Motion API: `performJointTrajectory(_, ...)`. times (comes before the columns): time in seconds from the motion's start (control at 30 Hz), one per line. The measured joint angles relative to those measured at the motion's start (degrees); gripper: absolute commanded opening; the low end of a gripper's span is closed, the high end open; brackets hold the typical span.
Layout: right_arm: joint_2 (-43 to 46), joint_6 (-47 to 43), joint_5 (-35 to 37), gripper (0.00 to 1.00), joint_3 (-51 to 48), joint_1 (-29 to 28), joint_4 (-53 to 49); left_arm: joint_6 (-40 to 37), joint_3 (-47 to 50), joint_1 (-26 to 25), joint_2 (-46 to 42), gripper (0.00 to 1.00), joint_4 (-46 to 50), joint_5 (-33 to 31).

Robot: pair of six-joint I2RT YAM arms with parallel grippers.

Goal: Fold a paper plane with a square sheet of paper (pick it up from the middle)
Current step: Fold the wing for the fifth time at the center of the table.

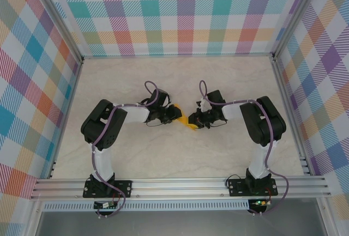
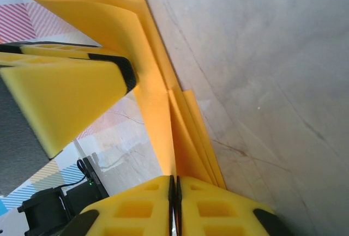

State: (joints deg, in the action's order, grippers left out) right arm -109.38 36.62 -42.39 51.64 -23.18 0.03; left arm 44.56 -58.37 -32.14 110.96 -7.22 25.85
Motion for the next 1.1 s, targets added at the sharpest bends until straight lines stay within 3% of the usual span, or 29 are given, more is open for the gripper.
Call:
performJointTrajectory(0.17, -0.02, -0.28, 0.81, 0.04, 0.04, 0.00, -0.68, -0.02, -0.68, 0.00, 0.31, 0.22, 0.96, 0.07)
performJointTrajectory(0.83, 4.04, -8.87, 4.00, 0.27, 1.05, 0.11, -11.41, -0.04, -3.74, 0.00, 1.49, 0.22, 5.42, 0.17)
performJointTrajectory(1.1, 4.09, -16.50, 3.91, 0.26, 2.54, 0.09, -12.81, -0.07, -5.60, 0.00, 2.14, 0.22, 7.96, 0.17)
